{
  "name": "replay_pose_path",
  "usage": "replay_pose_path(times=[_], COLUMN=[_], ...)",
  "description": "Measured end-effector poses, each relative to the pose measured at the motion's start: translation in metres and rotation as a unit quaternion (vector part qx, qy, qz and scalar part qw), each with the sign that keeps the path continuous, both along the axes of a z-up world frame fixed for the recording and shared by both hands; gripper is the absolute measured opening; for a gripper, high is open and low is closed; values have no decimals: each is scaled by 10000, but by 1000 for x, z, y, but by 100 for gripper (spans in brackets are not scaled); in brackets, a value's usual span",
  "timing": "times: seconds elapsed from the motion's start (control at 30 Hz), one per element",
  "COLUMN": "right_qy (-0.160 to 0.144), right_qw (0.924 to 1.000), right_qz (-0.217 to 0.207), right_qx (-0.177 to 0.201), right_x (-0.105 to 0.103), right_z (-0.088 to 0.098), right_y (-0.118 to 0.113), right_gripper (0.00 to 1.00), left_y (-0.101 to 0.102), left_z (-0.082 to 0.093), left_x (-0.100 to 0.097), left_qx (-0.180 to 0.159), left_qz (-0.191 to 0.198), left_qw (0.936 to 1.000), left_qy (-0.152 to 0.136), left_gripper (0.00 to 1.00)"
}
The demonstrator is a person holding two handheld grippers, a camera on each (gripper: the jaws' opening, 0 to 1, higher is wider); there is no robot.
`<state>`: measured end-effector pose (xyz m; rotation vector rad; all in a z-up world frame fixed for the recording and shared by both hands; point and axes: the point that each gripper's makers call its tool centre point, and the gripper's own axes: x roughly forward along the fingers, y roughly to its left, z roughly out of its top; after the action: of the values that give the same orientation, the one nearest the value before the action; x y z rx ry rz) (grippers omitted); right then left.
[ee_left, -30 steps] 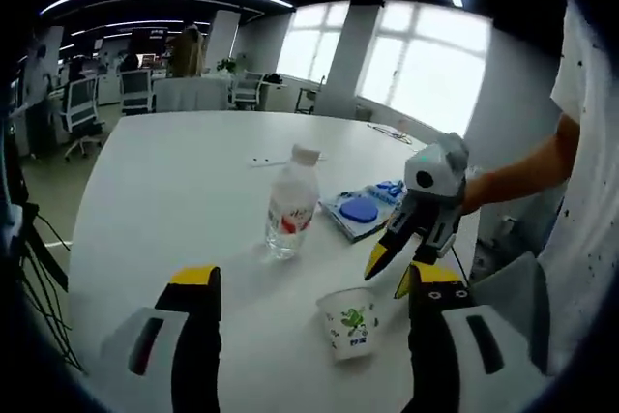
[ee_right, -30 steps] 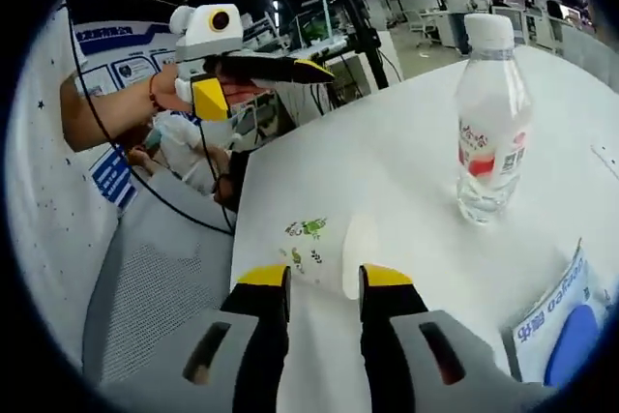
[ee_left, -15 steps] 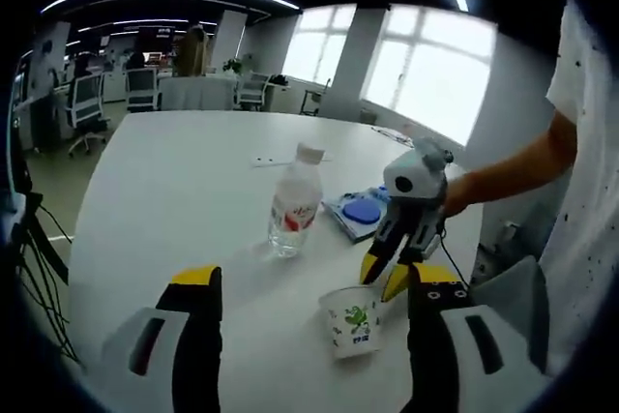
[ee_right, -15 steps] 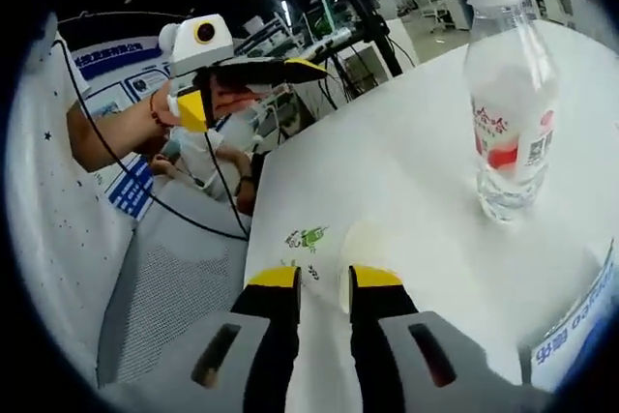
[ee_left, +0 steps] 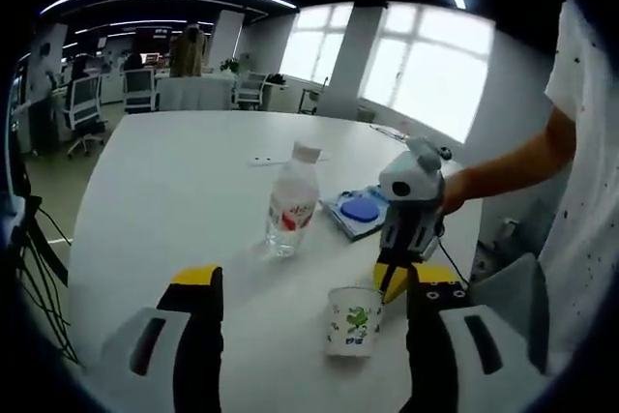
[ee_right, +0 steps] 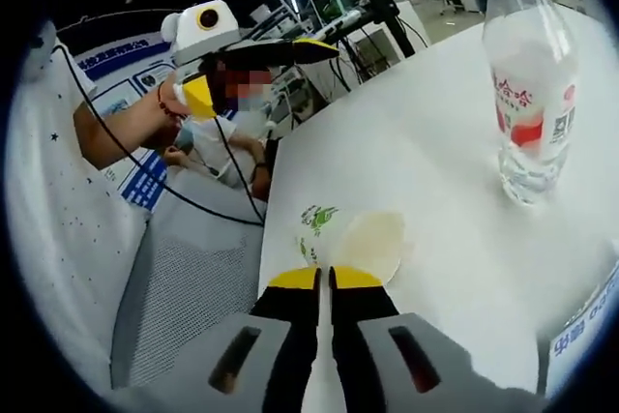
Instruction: Arrange the tabletop items into an orderly group along one side of the table until the central work area is clear of visible clutter.
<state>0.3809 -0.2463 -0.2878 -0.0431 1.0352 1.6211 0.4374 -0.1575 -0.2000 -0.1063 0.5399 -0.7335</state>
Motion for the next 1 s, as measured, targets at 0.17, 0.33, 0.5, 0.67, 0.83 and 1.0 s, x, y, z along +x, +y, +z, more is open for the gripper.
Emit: replay_pose_path(times=[0.17, 0.33, 0.5, 0.67, 0.83, 1.0], right_qy=[49, -135, -450, -906, -1456, -2068], right_qw=[10000, 9999, 9990, 9955, 9872, 9720], right_qz=[82, 67, 65, 141, 341, 616], right_qx=[0, 15, -36, -240, -555, -926], right_x=[-7, -1, 12, 29, 44, 63], right_z=[7, 20, 34, 43, 50, 59], right_y=[-3, -8, -18, -33, -49, -63], right_gripper=[0, 0, 0, 0, 0, 0], left_y=[-1, -3, -5, -7, -8, -8], left_z=[1, 3, 5, 6, 8, 11], left_x=[0, 1, 3, 4, 4, 2], left_qx=[-10, -21, -38, -66, -82, -71], left_qz=[-2, -24, -47, -68, -83, -127], left_qw=[10000, 10000, 10000, 9999, 9999, 9998], left_qy=[-4, -40, -74, -103, -122, -147], left_gripper=[79, 78, 78, 78, 78, 78])
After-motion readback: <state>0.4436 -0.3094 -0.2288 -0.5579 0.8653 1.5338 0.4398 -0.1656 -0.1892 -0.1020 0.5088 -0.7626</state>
